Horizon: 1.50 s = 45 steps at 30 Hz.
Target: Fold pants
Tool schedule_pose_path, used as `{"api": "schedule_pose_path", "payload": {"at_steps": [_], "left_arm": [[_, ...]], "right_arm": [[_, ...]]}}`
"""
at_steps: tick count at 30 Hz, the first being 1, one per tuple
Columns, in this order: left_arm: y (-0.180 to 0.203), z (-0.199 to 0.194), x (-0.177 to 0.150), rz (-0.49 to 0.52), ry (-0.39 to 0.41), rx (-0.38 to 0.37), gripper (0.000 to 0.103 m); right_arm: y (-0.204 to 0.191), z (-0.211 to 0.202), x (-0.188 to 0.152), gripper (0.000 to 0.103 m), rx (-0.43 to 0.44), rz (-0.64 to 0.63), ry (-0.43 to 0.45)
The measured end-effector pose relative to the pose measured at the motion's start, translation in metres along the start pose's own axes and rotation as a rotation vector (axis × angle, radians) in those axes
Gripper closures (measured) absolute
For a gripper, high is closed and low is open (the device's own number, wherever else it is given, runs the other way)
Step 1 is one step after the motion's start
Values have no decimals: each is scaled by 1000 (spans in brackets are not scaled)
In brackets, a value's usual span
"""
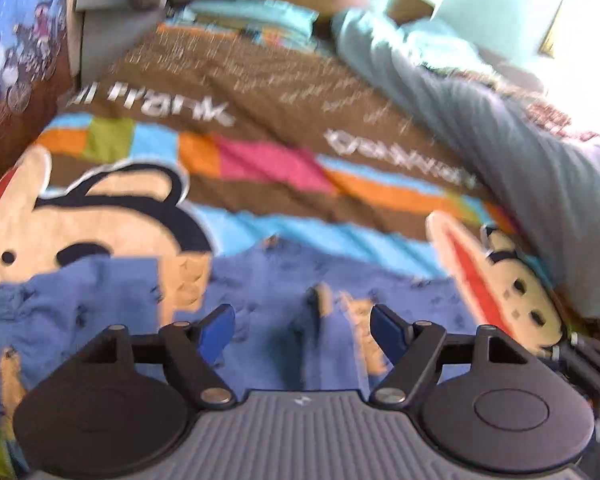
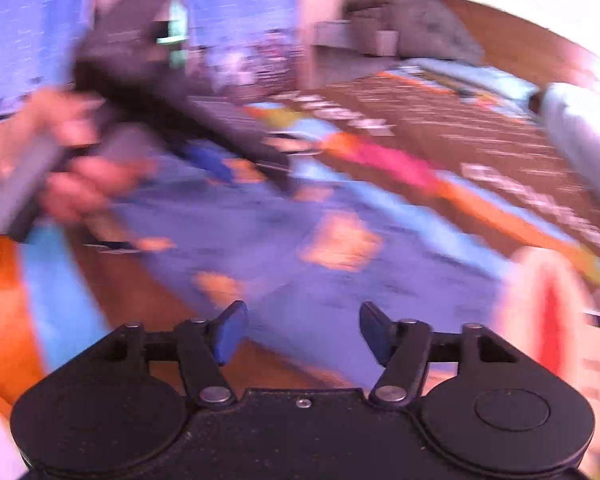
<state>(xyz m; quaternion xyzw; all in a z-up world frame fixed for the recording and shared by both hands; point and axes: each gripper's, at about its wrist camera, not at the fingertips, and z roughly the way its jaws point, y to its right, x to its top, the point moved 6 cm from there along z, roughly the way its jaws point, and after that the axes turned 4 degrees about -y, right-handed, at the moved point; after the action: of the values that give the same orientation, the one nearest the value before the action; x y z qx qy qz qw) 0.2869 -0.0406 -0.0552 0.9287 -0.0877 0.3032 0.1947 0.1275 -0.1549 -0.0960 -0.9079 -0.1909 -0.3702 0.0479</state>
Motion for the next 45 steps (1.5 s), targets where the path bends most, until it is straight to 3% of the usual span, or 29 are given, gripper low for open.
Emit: {"api": "schedule_pose_path", "payload": {"at_steps": [3,5,7,8,10,11,12,14,18,19,20,21,25,28,30,32,35,38,42,45], "left_arm": [[23,8,3,-21,43,-66,28],[39,20,0,-9,35,-102,30],[49,36,-6,25,10,-93,31],[51,44,-9,36,-4,-68,33],[43,59,-18,47,-35,10,42],[39,64,-22,51,-38,32,53],[35,63,-25,61,-24,37,58],[27,57,-30,78,-16,34,59],[25,41,-40,107,-26,57,60],[27,35,-42,112,-30,78,56],[27,30,-44,108,-39,107,38],[26,26,-48,101,-52,130,33],[20,11,-72,123,-69,181,35],[13,-14,-80,72,-49,179,33],[3,-35,-84,19,-33,179,26],[-13,-61,-89,-22,33,164,17],[-45,-91,-100,-152,132,181,16],[-72,-101,-101,-298,129,180,19],[-106,-103,-98,-374,139,192,24],[-133,-100,-97,-499,147,143,25]], "right_arm": [[62,5,1,34,-197,31,-9],[96,19,5,33,-279,79,-8],[117,35,9,33,-276,111,-5],[122,42,11,33,-235,129,7],[126,56,14,22,-120,169,22],[126,66,13,18,-95,157,3],[126,75,11,19,-107,124,-31],[131,90,-1,17,-220,40,-98],[148,72,-13,16,-343,121,-76],[147,63,-15,16,-361,125,-66],[143,50,-17,16,-350,134,-50],[140,40,-19,15,-322,148,-31],[100,9,-28,6,-232,115,-5],[71,28,-45,6,-238,-5,-131],[70,28,-45,5,-258,28,-139],[70,20,-37,6,-264,73,-168],[51,-1,-18,1,-270,67,-112],[20,-7,-5,1,-252,52,-63],[-30,5,7,1,-221,65,-23],[-59,20,21,1,-267,0,-14]]}}
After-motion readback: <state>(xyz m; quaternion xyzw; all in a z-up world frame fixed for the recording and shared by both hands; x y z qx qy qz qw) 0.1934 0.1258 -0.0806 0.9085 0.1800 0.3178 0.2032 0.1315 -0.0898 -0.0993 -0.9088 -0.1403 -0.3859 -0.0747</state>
